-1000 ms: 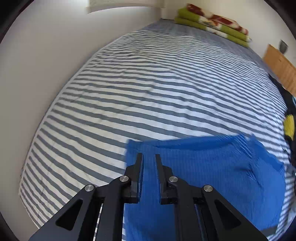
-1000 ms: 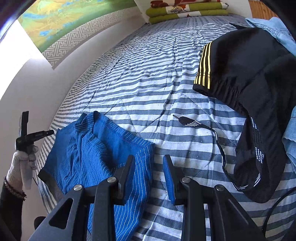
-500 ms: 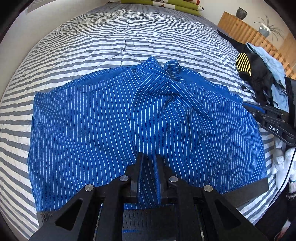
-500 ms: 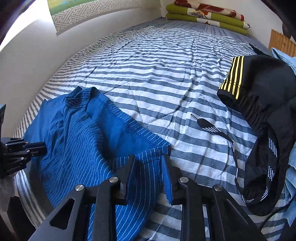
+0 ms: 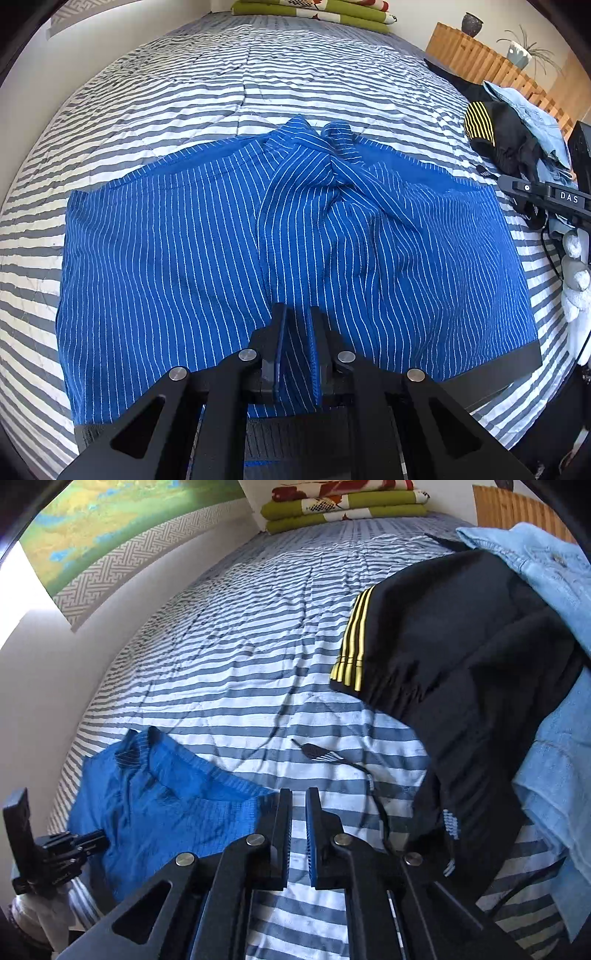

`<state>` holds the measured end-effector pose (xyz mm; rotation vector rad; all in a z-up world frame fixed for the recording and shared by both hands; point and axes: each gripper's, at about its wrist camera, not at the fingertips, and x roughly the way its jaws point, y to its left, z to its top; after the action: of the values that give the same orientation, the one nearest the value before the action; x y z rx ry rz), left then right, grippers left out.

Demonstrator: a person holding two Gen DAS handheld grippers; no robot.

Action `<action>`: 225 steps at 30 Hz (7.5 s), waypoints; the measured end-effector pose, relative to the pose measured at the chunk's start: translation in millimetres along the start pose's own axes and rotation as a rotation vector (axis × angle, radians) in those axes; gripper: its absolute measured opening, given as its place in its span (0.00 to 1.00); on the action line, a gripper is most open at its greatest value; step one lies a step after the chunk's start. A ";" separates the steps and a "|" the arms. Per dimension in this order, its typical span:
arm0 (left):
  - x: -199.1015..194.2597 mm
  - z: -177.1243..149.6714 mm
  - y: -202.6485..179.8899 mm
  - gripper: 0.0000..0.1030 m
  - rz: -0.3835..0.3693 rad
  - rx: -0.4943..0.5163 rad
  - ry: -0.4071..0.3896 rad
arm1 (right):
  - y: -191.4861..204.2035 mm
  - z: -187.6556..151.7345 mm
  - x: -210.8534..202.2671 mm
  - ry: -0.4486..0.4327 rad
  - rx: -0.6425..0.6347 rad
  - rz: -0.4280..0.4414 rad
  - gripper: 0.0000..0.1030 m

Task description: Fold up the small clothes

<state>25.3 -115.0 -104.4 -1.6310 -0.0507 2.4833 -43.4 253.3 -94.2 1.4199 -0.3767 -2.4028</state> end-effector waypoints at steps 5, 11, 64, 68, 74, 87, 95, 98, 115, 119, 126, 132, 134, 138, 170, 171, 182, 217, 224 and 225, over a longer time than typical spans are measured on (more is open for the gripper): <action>-0.9 1.0 0.7 0.11 0.000 0.014 0.001 | 33.5 -9.3 16.9 0.021 -0.164 -0.065 0.19; -32.6 -16.6 -38.1 0.12 0.041 0.071 -0.094 | 10.0 -10.2 13.1 0.021 -0.107 -0.198 0.20; -43.6 -97.7 82.2 0.19 0.283 -0.090 -0.066 | 64.3 -78.9 -13.0 0.097 -0.298 0.118 0.22; -50.3 -102.5 78.8 0.19 0.300 -0.056 -0.058 | 50.8 -89.9 -0.6 0.154 -0.316 0.084 0.20; -79.8 -89.7 37.3 0.16 0.265 -0.049 -0.152 | 23.0 -84.4 -28.7 0.098 -0.246 0.080 0.23; -43.0 -78.1 -245.3 0.46 -0.066 0.465 -0.126 | -17.5 -45.9 -35.1 0.042 -0.023 0.136 0.30; -5.7 -102.4 -281.1 0.47 -0.066 0.477 -0.039 | -23.7 -19.5 -14.6 0.052 0.080 0.196 0.31; -7.0 -100.3 -273.8 0.28 -0.068 0.437 -0.043 | -18.3 -13.6 -2.3 0.067 0.094 0.183 0.31; -81.6 -91.6 -214.0 0.04 -0.258 0.273 -0.154 | -12.9 -5.1 4.7 0.032 0.230 0.227 0.04; -112.2 -91.7 -170.5 0.04 -0.253 0.197 -0.217 | 10.8 9.0 -9.6 -0.002 0.226 0.250 0.04; -144.9 -114.3 -55.4 0.03 -0.176 -0.011 -0.265 | 119.8 48.0 3.8 0.015 0.073 0.251 0.04; -147.5 -151.2 42.0 0.03 -0.128 -0.205 -0.273 | 252.6 54.0 45.1 0.061 -0.147 0.218 0.04; -143.6 -161.6 65.1 0.03 -0.116 -0.251 -0.275 | 292.0 49.5 68.0 0.083 -0.209 0.192 0.04; -133.2 -183.6 102.3 0.03 -0.121 -0.339 -0.275 | 348.9 40.2 110.1 0.127 -0.295 0.150 0.04; -129.4 -112.1 139.3 0.29 -0.141 -0.346 -0.354 | 285.0 12.6 71.0 0.042 -0.279 0.194 0.29; -122.1 -100.3 139.5 0.26 -0.128 -0.353 -0.349 | 276.9 2.5 68.5 0.046 -0.289 0.174 0.29; -32.0 -63.2 150.9 0.12 -0.143 -0.381 -0.202 | 249.6 -75.4 82.6 0.176 -0.331 0.203 0.23; -27.7 -52.1 192.2 0.04 -0.377 -0.480 -0.210 | 187.9 -37.5 97.4 0.255 -0.059 0.365 0.10; -85.3 -54.9 178.7 0.04 -0.486 -0.471 -0.330 | 174.9 -27.5 59.7 0.172 -0.009 0.466 0.08; -98.1 -57.4 174.1 0.04 -0.505 -0.462 -0.354 | 173.6 -26.2 49.2 0.151 -0.007 0.482 0.08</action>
<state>94.3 -305.9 -59.5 -1.0812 -1.0099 2.4065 -18.1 73.4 -79.1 1.3155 -0.5936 -1.8994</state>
